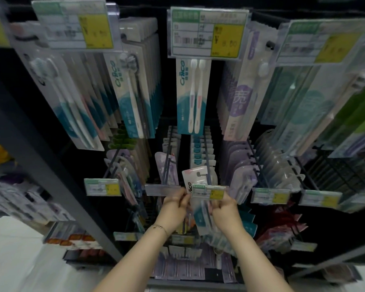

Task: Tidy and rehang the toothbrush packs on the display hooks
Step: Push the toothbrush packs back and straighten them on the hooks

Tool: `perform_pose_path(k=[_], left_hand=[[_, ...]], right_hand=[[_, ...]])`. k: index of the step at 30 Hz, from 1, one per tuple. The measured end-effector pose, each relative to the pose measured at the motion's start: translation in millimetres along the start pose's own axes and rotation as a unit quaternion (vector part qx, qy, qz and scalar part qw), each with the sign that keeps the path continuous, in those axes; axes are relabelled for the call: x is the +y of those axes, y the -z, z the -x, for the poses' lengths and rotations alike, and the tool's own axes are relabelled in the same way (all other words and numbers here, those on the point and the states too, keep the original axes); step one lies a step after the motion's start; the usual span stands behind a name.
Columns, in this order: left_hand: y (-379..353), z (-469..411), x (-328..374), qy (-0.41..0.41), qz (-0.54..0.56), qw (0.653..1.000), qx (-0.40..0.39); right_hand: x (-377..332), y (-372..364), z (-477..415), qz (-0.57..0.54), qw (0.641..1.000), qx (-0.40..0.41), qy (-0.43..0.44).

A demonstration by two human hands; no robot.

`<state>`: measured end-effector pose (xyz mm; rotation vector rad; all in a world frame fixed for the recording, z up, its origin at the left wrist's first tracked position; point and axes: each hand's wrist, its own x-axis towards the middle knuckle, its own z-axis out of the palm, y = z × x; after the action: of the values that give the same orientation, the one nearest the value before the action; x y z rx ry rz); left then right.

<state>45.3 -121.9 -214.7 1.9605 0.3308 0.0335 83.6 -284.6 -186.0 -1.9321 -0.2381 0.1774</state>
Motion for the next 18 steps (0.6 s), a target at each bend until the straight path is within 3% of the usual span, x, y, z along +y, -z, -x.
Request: perform_pose_path(k=[11,18], left_hand=[[9.4,-5.0,0.5,0.001,-0.006,1.0,0.009],[11.7,-3.2,-16.1,0.023,-0.019,0.999,0.011]], right_hand=[[5.9,-16.1,-5.5,0.015,0.999,0.03,-0.027],[19.9,-27.6,-3.3,0.056,0.998,0.004,-0.031]])
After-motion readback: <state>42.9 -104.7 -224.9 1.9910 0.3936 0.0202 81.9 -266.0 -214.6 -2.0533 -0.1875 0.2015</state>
